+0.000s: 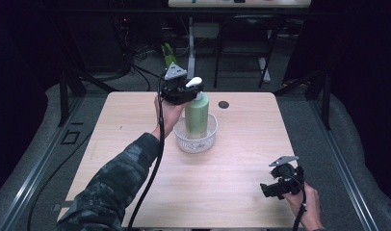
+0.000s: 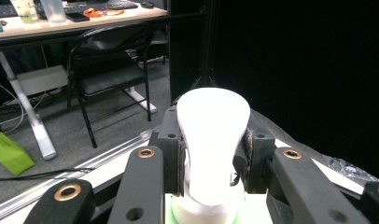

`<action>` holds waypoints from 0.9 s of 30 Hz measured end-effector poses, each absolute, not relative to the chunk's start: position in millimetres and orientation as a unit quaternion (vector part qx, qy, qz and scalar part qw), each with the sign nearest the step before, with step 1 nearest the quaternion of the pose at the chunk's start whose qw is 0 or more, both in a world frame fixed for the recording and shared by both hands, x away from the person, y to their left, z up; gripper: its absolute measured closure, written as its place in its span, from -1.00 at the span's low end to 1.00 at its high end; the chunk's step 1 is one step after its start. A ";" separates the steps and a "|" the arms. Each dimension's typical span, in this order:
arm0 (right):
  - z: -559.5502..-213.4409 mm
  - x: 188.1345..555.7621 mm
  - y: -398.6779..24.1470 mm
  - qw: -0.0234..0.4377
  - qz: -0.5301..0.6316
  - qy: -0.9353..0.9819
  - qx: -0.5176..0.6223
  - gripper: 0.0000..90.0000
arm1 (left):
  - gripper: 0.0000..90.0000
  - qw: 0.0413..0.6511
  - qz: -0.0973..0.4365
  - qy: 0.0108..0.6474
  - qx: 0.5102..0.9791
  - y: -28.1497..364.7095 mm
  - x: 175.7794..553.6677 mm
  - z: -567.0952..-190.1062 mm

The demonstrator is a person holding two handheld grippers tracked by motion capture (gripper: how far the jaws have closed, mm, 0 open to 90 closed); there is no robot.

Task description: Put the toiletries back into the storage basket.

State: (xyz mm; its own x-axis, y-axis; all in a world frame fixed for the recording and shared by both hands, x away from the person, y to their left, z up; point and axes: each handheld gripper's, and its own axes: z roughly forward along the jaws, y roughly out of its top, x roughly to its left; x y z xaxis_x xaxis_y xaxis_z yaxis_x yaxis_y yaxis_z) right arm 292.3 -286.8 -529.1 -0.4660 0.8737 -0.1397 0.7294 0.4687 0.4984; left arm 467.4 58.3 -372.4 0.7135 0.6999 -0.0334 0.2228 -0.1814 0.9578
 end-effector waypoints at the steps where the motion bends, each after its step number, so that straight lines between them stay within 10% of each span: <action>1: -529.3 292.3 -286.4 0.190 0.189 0.835 0.480 -0.96 | 0.49 0.558 0.213 0.312 0.739 57.8 467.7 -373.6; 27: -528.8 291.5 -285.2 0.189 0.192 0.839 0.473 -0.96 | 0.49 0.539 0.211 0.319 0.750 52.9 469.8 -393.8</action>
